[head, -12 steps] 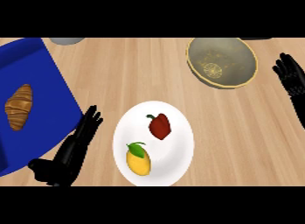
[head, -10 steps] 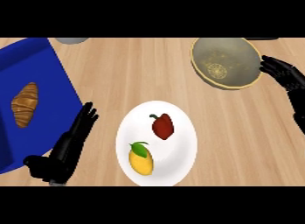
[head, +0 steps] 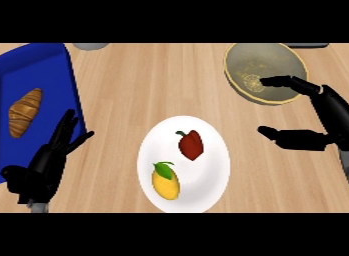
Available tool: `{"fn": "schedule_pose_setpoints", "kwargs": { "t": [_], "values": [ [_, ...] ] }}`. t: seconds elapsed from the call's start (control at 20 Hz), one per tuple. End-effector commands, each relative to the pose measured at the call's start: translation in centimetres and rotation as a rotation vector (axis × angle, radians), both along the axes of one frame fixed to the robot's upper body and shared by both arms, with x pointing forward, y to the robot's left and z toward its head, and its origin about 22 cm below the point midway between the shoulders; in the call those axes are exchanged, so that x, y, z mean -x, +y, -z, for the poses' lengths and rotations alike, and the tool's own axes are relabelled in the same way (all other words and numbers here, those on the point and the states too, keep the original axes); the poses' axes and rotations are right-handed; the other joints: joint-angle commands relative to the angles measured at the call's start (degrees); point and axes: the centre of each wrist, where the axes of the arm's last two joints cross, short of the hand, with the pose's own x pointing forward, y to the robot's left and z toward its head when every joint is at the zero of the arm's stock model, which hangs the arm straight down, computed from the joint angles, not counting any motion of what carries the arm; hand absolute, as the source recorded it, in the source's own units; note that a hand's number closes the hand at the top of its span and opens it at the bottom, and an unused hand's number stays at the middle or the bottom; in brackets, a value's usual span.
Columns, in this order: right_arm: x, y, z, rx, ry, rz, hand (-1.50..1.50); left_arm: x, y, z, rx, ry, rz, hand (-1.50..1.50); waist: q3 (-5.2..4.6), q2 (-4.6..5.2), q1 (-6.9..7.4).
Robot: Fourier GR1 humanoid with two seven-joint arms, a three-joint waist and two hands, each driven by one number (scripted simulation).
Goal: Pick the bell pepper from the plate and place it in the bowl
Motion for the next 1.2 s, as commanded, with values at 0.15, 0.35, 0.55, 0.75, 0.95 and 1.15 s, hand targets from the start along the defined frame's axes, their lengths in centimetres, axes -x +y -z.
{"fn": "schedule_pose_setpoints", "kwargs": {
  "t": [0.15, 0.35, 0.55, 0.75, 0.95, 1.15],
  "values": [
    [6.4, 5.2, 4.8, 0.127, -0.025, -0.035, -1.5, -3.1, 3.6, -2.5, -0.079, -0.068, -0.151, 0.0, 0.39, 0.53, -1.77],
    [7.4, 5.4, 3.0, 0.141, -0.004, 0.044, -1.5, -2.6, 4.0, -2.6, -0.081, -0.057, -0.149, 0.0, 0.39, 0.6, -0.97],
    [5.6, 7.4, -1.6, 0.16, 0.001, 0.071, -1.5, -4.0, 3.5, -3.5, -0.086, -0.073, -0.133, 0.0, 0.33, 0.76, -0.48],
    [3.8, 8.8, -3.8, 0.198, -0.005, 0.041, -1.5, -4.8, 3.0, -5.1, -0.088, -0.079, -0.131, 0.0, 0.39, 0.85, 0.15],
    [2.4, 11.2, -7.8, 0.341, 0.08, 0.032, -1.5, -5.6, 4.2, -4.5, -0.092, -0.08, -0.121, 0.0, 0.31, 0.85, 0.47],
    [0.3, 13.3, -7.0, 0.559, 0.2, -0.007, -1.5, -5.7, 3.7, -3.8, -0.089, -0.079, -0.106, 0.0, 0.3, 0.98, 0.91]
  ]
}}
